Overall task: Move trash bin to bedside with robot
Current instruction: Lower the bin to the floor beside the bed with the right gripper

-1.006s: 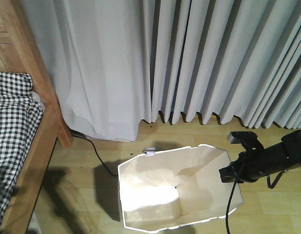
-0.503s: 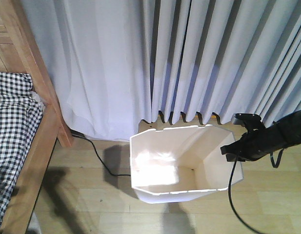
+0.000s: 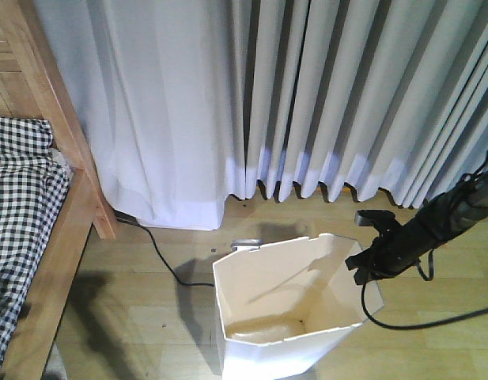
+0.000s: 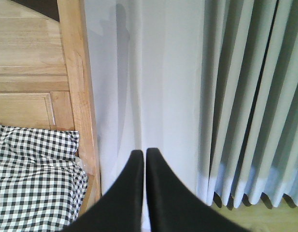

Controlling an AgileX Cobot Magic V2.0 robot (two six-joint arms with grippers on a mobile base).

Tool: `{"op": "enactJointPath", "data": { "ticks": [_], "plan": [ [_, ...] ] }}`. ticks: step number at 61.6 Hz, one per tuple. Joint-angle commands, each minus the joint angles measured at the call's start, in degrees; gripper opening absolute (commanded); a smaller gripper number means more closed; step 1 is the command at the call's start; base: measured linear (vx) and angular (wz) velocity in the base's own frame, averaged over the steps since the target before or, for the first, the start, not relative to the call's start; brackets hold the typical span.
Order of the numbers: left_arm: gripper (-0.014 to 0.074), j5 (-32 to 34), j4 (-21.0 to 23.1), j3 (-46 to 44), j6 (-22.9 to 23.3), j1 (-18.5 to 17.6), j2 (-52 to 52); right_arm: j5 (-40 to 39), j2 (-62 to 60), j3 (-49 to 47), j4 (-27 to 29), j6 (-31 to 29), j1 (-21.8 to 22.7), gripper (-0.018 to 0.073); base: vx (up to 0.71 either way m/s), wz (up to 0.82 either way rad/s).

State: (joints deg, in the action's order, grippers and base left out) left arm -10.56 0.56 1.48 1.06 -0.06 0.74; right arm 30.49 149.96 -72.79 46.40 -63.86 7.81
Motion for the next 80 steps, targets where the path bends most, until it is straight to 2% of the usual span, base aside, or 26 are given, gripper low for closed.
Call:
{"op": "enactJointPath", "data": {
  "ticks": [1,8,40,80],
  "plan": [
    [-0.0006,4.4,0.5,1.1,0.3,-0.1,0.8,6.8,-1.2,-4.3,2.0,2.5,0.2,0.0001,0.00,0.00],
    [-0.0006,4.4,0.5,1.1,0.3,-0.1,0.8,7.0,2.6,-8.0,-0.3,4.9,0.2,0.0001,0.00,0.00],
    [-0.0006,4.4,0.5,1.1,0.3,-0.1,0.8,10.0,16.5,-26.1,-0.3,9.2,0.1,0.0006,0.00,0.00],
    [-0.0006,4.4,0.5,1.1,0.3,-0.1,0.8,8.4,25.1,-36.4,-0.3,11.8,0.1,0.0025,0.00,0.00]
  ]
}}
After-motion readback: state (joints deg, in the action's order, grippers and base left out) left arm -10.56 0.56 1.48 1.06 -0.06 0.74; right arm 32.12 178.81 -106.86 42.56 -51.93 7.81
